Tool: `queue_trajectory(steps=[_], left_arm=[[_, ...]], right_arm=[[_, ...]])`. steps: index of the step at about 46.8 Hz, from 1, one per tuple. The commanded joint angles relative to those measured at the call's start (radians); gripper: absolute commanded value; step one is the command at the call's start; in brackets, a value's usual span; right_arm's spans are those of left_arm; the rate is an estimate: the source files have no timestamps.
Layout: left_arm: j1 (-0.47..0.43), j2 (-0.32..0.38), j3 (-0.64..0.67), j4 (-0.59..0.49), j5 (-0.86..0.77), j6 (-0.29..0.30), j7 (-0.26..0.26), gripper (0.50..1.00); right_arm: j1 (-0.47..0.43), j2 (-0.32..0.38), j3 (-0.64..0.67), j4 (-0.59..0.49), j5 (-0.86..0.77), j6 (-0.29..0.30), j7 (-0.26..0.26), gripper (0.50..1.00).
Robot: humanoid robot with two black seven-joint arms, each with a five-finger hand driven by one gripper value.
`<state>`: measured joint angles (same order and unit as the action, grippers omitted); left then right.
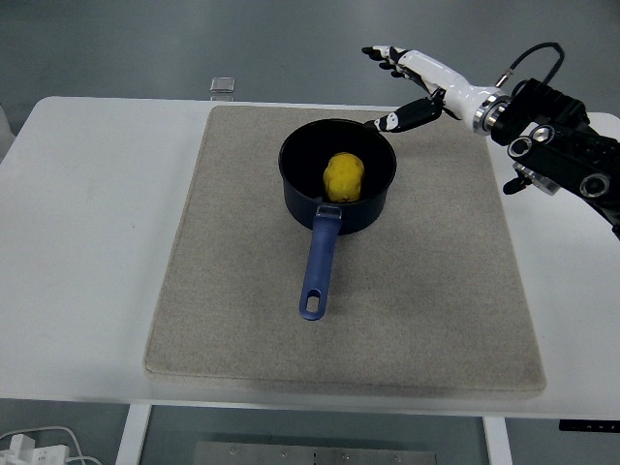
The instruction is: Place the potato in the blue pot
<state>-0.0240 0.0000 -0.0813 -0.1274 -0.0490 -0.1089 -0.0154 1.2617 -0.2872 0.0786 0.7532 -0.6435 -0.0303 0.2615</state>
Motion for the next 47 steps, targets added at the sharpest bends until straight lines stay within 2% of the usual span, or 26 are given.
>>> queue_trajectory(steps=[1,5,16,25,32,38,47], left_arm=[[-0.001,0.0,0.0,0.0,0.0,0.0,0.0,1.0],[-0.001,0.0,0.0,0.0,0.0,0.0,0.0,1.0],[0.001,0.0,0.0,0.0,-0.002,0.0,0.0,1.0],[-0.001,0.0,0.0,0.0,0.0,0.0,0.0,1.0],[-0.001,0.0,0.0,0.0,0.0,0.0,0.0,1.0],[-0.001,0.0,0.0,0.0,0.0,0.0,0.0,1.0],[-0.001,0.0,0.0,0.0,-0.002,0.0,0.0,1.0]], right_arm=[[0.01,-0.044,0.001,-0.006,0.109,0.003,-0.042,0.964],[0.002,-0.089,0.001,-0.011,0.235,0.013,-0.074,0.964],[-0.05,-0.173,0.004,-0.015,0.501,0.021,-0.122,0.964],[-0.099,-0.17,0.006,-0.083,0.738,0.023,-0.14,0.964],[-0.153,-0.153,0.039,-0.161,0.789,0.024,-0.139,0.966],[-0.196,-0.133,0.075,-0.173,0.789,0.023,-0.14,0.966],[-0.2,-0.124,0.079,-0.178,0.791,0.018,-0.142,0.964]])
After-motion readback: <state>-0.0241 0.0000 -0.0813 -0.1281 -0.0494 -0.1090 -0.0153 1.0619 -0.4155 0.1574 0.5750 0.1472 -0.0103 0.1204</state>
